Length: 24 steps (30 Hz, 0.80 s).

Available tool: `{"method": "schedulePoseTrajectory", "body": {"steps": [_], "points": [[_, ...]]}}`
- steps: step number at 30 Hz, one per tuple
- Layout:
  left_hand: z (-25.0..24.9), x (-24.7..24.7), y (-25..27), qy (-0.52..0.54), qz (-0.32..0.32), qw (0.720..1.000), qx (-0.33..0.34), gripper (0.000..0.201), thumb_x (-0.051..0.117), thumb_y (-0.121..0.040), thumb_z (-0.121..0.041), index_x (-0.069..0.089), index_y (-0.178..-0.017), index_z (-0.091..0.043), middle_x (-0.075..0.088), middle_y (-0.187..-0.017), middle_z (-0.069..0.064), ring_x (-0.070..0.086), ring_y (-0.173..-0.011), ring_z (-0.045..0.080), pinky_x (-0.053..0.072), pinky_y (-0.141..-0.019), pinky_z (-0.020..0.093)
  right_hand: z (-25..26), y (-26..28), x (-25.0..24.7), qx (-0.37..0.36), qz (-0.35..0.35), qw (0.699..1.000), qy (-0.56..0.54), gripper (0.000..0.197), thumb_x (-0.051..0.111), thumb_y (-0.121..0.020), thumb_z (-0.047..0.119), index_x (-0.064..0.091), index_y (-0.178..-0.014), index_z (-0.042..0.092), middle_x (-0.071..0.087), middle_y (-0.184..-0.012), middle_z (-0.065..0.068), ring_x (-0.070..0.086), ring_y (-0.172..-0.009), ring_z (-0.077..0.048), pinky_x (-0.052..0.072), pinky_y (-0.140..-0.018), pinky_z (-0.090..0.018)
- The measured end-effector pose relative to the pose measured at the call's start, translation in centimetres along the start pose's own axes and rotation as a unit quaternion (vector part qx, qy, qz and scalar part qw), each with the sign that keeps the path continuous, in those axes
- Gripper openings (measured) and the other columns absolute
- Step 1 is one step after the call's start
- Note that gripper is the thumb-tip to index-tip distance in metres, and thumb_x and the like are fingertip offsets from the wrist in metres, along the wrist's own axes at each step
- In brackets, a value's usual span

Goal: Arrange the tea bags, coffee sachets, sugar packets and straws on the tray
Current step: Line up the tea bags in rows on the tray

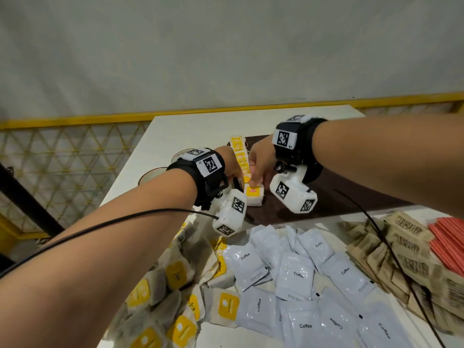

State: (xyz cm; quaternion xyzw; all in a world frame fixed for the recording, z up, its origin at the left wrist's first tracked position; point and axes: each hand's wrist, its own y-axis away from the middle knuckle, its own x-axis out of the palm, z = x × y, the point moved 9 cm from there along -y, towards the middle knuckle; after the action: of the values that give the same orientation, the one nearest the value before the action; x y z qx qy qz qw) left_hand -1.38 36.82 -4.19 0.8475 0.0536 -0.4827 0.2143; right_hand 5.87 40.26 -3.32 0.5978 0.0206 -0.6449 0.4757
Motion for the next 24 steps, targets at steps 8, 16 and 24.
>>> {"method": "schedulePoseTrajectory", "body": {"steps": [8, 16, 24], "points": [[0.5, -0.4, -0.2, 0.034, -0.032, 0.999, -0.003, 0.03, 0.059, -0.091, -0.015, 0.062, -0.115, 0.002, 0.064, -0.099, 0.011, 0.059, -0.084, 0.021, 0.053, -0.082, 0.033, -2.1, 0.5, 1.3, 0.003, -0.05, 0.993, -0.105, 0.024, 0.078, -0.078, 0.022, 0.06, -0.078, 0.007, 0.069, -0.08, -0.006, 0.068, -0.085, -0.022, 0.058, -0.08, -0.032], [0.4, 0.0, 0.4, 0.044, -0.035, 0.998, -0.003, 0.036, 0.071, -0.084, -0.018, 0.064, -0.111, 0.003, 0.061, -0.09, 0.014, 0.056, -0.081, 0.022, 0.051, -0.089, 0.037, -2.4, 0.5, 2.2, -0.046, -0.051, 0.979, -0.193, 0.023, 0.073, -0.076, -0.007, 0.053, -0.077, 0.004, 0.066, -0.071, -0.015, 0.07, -0.066, -0.02, 0.059, -0.075, -0.037], [0.3, 0.2, 0.3, -0.006, -0.02, 1.0, -0.011, 0.032, 0.062, -0.09, -0.017, 0.062, -0.117, 0.001, 0.063, -0.101, 0.012, 0.06, -0.092, 0.023, 0.05, -0.09, 0.034, -2.7, 0.5, 2.0, -0.049, -0.047, 0.975, -0.211, 0.017, 0.07, -0.079, -0.006, 0.055, -0.08, 0.002, 0.069, -0.072, -0.016, 0.07, -0.074, -0.025, 0.059, -0.077, -0.036]]}}
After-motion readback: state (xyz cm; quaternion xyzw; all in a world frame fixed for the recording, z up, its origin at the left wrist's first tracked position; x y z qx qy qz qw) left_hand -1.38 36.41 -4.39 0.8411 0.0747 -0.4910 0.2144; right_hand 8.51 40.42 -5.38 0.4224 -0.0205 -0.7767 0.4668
